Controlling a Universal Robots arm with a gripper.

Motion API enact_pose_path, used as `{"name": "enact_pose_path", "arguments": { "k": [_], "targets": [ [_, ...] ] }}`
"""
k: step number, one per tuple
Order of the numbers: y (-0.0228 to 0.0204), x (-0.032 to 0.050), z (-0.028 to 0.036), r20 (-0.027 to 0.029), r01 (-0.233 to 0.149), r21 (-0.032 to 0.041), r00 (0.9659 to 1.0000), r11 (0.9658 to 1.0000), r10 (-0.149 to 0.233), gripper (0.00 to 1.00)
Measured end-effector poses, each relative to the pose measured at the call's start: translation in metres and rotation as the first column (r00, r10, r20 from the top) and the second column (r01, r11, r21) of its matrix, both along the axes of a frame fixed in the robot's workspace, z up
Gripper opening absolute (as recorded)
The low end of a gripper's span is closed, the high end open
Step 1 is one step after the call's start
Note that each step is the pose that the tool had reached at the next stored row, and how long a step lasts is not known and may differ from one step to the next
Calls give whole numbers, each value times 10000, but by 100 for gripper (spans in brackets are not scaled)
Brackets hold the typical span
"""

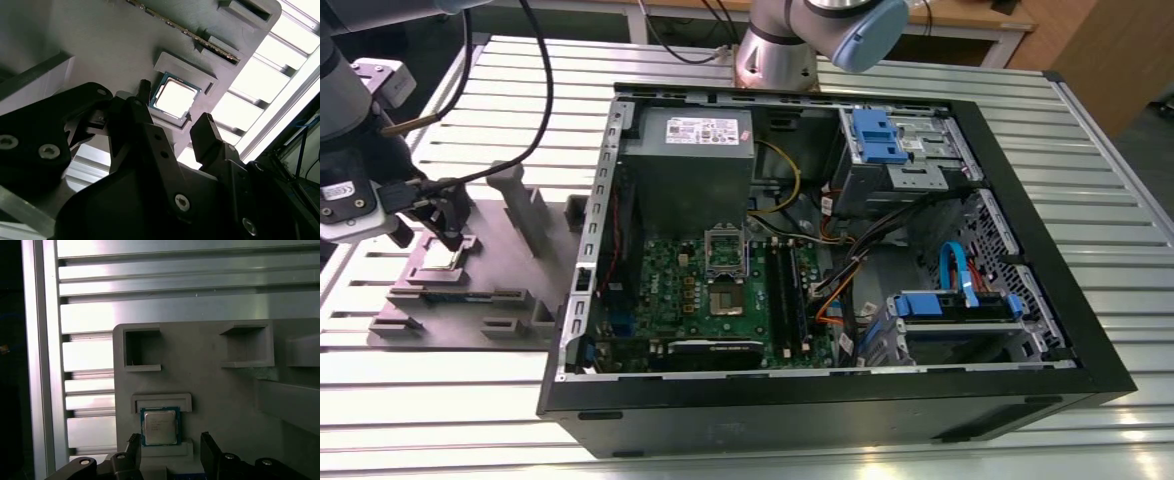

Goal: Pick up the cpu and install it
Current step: 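Pick up the cpu and move it towards the insertion slot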

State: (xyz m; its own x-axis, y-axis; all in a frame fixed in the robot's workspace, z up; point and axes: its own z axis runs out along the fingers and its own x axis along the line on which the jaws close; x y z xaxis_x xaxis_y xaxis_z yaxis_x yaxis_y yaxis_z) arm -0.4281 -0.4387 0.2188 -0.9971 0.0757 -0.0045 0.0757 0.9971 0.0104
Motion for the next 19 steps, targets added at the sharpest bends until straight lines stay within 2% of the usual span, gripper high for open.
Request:
{"name": "enact_pose_path", "arguments": {
  "k": [10, 17, 19],
  "targets": [
    [0, 0, -5, 2, 0, 1, 10000, 10000, 0, 59],
    [0, -1, -113, 1, 0, -1, 10000, 10000, 0, 59],
    [0, -2, -127, -1, 0, -4, 10000, 10000, 0, 59]
  ]
}}
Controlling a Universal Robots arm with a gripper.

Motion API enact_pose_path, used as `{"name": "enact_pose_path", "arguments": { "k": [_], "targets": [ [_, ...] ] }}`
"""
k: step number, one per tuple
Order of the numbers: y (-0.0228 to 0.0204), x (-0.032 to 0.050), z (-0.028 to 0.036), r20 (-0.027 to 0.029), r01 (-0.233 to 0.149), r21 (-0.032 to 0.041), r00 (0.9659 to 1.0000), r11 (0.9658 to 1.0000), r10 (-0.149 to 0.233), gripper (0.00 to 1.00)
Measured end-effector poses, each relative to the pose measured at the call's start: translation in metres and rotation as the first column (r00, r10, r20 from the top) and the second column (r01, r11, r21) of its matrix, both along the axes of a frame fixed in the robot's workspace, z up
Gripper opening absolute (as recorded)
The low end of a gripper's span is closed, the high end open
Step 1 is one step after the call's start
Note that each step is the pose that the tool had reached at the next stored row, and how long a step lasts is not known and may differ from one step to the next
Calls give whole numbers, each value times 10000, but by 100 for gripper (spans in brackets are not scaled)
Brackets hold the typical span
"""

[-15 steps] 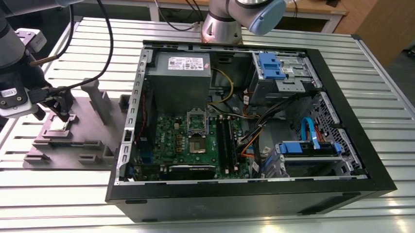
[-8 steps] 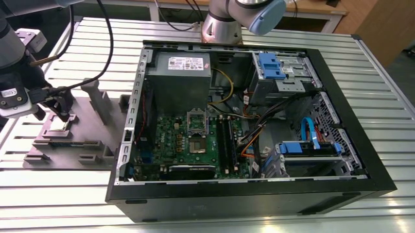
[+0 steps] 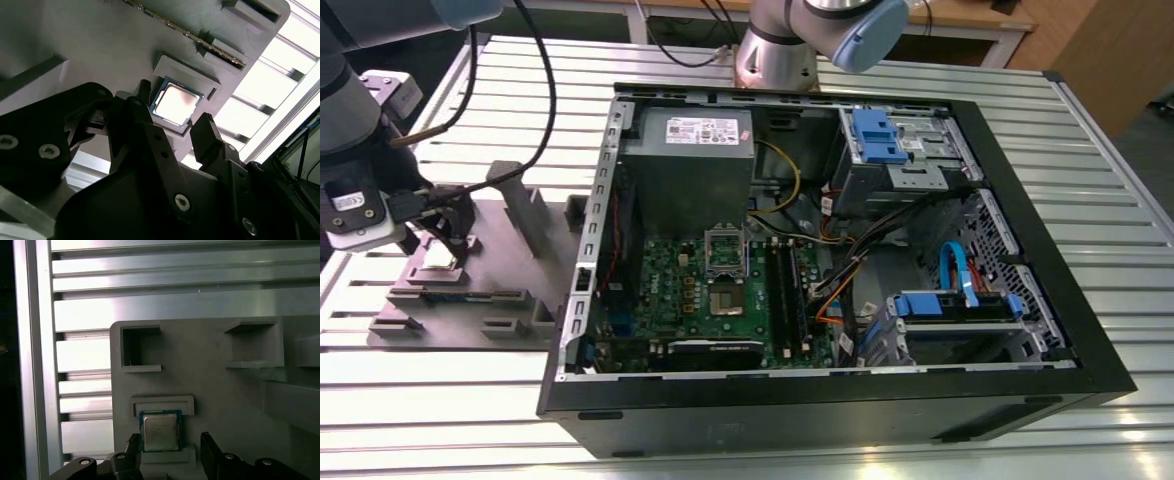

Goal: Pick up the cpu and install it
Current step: 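Pick up the cpu and move it towards the insertion slot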

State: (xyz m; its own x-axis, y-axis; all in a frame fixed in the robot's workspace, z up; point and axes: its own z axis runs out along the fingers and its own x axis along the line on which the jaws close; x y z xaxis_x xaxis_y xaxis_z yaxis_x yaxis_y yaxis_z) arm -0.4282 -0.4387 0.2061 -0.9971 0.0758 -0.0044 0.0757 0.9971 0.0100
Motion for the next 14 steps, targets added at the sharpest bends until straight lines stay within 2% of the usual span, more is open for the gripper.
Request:
{"name": "enact_pose_path", "arguments": {
  "k": [3, 10, 14],
  "targets": [
    [1, -4, -4, 0, 0, 0, 10000, 10000, 0, 59],
    [19, -14, -100, 2, 1, 1, 10000, 10000, -1, 59],
    [24, -26, -121, 0, -2, 0, 10000, 10000, 2, 59]
  ]
}}
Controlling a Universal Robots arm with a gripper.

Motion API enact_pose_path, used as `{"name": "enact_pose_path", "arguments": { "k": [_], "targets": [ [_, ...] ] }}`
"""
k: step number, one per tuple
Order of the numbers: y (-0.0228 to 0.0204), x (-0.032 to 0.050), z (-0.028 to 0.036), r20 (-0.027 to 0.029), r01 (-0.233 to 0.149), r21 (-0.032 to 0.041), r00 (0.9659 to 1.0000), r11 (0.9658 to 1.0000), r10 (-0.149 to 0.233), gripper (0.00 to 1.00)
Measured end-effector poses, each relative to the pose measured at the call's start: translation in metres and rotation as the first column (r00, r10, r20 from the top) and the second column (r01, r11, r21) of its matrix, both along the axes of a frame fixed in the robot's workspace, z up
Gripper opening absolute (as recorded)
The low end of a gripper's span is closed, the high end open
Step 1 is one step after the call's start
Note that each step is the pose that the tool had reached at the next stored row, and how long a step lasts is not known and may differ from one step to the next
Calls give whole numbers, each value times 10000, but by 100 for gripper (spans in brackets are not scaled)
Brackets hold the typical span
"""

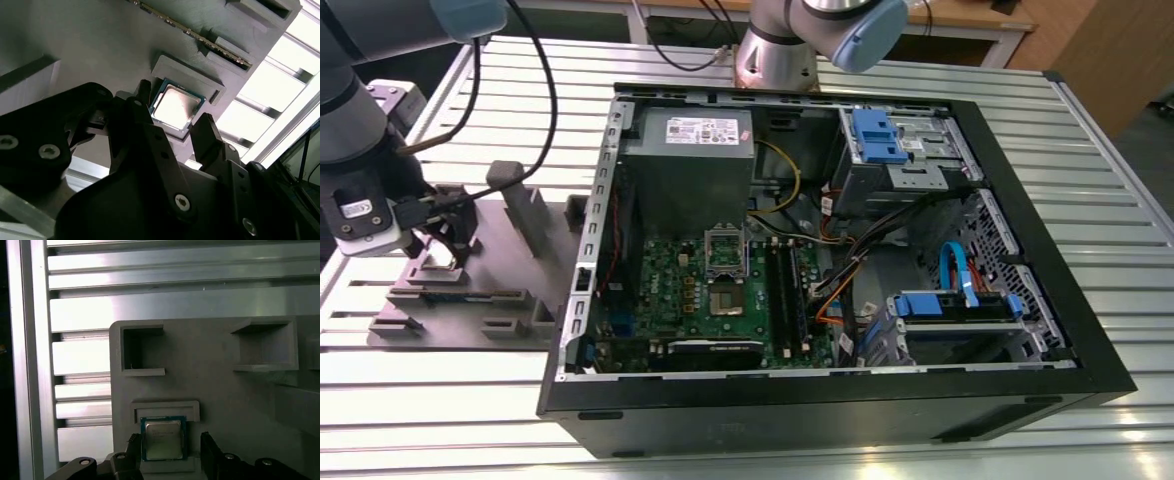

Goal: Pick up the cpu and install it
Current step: 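Pick up the cpu and move it towards the insertion slot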

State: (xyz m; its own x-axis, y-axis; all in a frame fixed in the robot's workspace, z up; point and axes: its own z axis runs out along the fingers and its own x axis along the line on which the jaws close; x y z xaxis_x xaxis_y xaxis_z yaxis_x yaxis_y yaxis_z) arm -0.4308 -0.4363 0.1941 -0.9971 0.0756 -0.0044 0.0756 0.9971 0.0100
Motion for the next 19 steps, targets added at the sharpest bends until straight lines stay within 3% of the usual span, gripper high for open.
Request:
{"name": "enact_pose_path", "arguments": {
  "k": [12, 19],
  "targets": [
    [3, -15, -69, 5, -107, -1, 9999, 9999, 107, 59],
    [2, -15, -74, 1, -107, -4, 9999, 9999, 107, 59]
  ]
}}
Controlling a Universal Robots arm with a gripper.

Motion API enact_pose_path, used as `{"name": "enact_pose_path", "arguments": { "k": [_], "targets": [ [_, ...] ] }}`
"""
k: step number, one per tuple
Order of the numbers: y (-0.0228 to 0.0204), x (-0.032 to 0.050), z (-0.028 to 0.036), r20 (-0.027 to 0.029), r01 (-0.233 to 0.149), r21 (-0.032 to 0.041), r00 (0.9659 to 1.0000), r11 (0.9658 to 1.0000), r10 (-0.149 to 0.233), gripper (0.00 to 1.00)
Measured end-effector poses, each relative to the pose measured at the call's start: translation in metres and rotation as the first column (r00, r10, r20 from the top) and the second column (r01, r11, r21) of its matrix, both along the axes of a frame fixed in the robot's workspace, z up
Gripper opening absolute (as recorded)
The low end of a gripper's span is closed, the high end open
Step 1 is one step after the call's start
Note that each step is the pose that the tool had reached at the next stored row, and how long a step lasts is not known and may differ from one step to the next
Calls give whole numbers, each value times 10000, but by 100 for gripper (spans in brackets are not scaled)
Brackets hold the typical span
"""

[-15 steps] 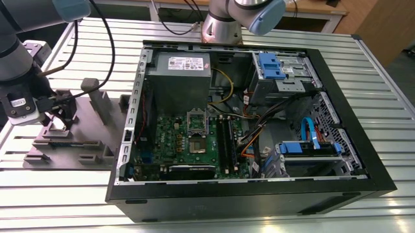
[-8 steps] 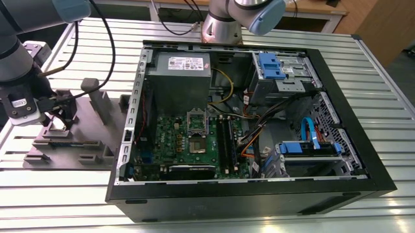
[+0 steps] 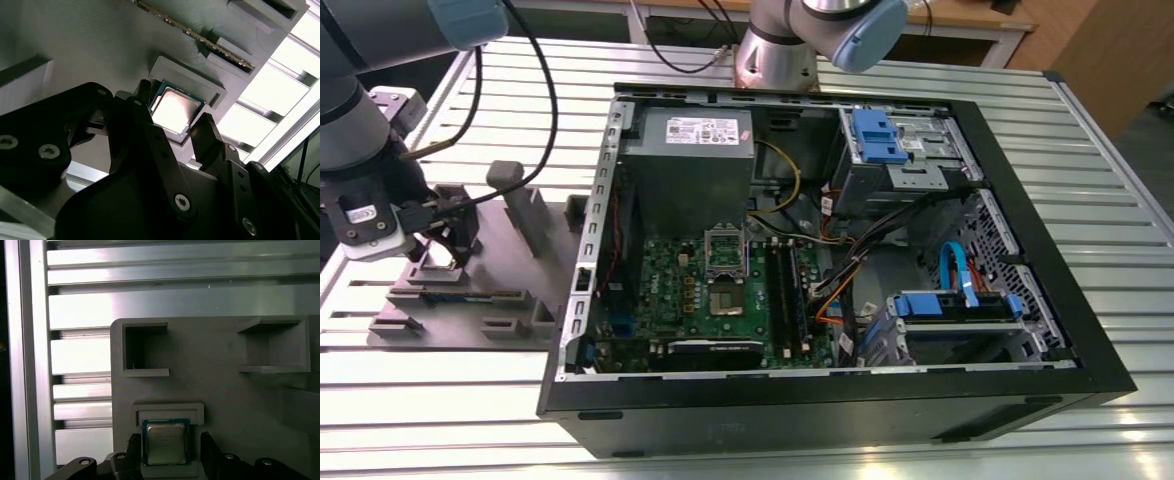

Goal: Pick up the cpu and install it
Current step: 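Pick up the cpu and move it towards the insertion slot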

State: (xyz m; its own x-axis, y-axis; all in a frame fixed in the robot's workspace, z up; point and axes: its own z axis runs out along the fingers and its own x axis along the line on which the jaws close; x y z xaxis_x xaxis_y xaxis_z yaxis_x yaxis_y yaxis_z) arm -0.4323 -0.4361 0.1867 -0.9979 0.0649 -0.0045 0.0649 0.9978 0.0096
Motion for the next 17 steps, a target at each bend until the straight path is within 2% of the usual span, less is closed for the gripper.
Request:
{"name": "enact_pose_path", "arguments": {
  "k": [8, 17],
  "targets": [
    [0, 0, 18, 1, -6, 9, 10000, 10000, 6, 59],
    [0, -1, -9, -1, -271, 26, 9996, 9996, 271, 59]
  ]
}}
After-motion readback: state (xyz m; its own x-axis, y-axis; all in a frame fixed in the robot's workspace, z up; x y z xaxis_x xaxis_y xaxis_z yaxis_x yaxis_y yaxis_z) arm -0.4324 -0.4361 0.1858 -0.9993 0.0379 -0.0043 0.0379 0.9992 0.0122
